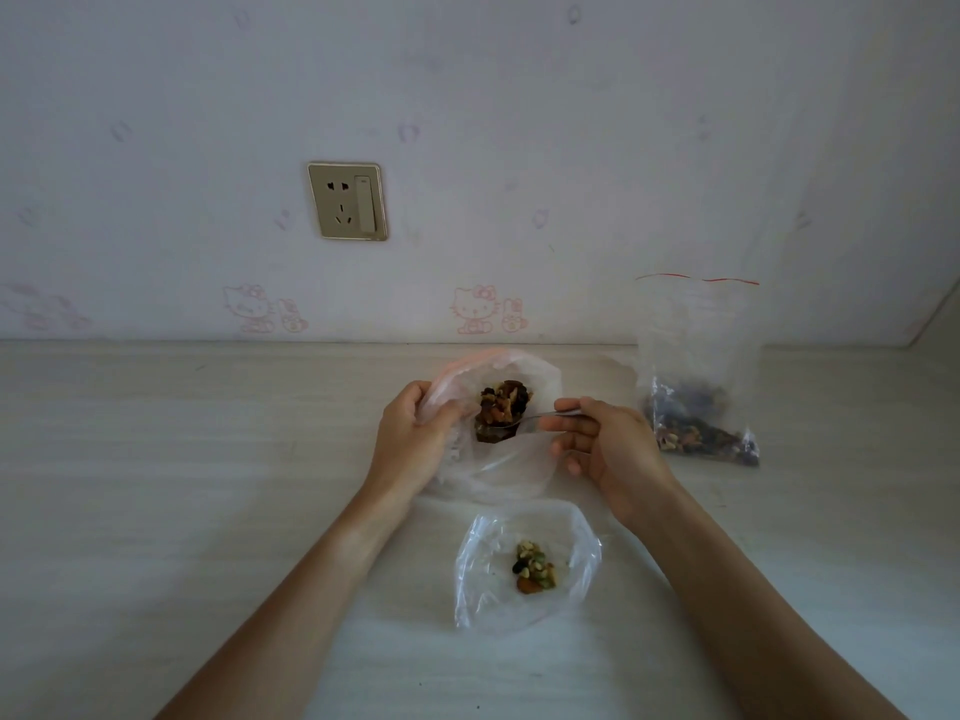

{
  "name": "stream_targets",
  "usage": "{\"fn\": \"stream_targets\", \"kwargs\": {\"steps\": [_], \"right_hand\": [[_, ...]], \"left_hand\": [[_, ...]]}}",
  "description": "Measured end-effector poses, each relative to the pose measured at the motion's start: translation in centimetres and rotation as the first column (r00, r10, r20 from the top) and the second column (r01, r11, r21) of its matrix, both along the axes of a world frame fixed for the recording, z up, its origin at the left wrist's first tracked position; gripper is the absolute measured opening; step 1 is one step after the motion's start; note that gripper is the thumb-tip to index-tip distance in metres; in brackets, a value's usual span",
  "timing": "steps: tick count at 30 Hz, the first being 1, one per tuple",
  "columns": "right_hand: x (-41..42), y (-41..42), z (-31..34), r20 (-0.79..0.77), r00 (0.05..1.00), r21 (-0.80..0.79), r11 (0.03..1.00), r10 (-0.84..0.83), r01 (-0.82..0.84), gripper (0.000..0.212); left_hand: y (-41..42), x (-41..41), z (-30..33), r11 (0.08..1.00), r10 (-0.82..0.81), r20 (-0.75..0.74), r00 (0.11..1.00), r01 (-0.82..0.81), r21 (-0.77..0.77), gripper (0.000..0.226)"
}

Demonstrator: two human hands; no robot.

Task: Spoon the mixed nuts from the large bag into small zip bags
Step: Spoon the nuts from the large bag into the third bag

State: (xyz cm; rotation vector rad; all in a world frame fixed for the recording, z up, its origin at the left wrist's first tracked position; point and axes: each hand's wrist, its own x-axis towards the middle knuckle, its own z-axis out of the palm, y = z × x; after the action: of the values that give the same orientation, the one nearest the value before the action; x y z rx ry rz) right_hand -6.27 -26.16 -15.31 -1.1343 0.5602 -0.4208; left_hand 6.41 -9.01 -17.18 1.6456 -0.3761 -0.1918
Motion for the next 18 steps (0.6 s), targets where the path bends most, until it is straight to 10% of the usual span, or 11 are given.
{"fn": "stream_targets", "kwargs": {"steps": [18], "right_hand": [[-1.1,0.6,2.6,0.113,0.994,-0.171,0.985,0.003,0.017,0.033]], "left_hand": [[4.4,-1.3,2.5,0.991,0.044,0.276,0.960,-0.077,0.109,0.046]]}}
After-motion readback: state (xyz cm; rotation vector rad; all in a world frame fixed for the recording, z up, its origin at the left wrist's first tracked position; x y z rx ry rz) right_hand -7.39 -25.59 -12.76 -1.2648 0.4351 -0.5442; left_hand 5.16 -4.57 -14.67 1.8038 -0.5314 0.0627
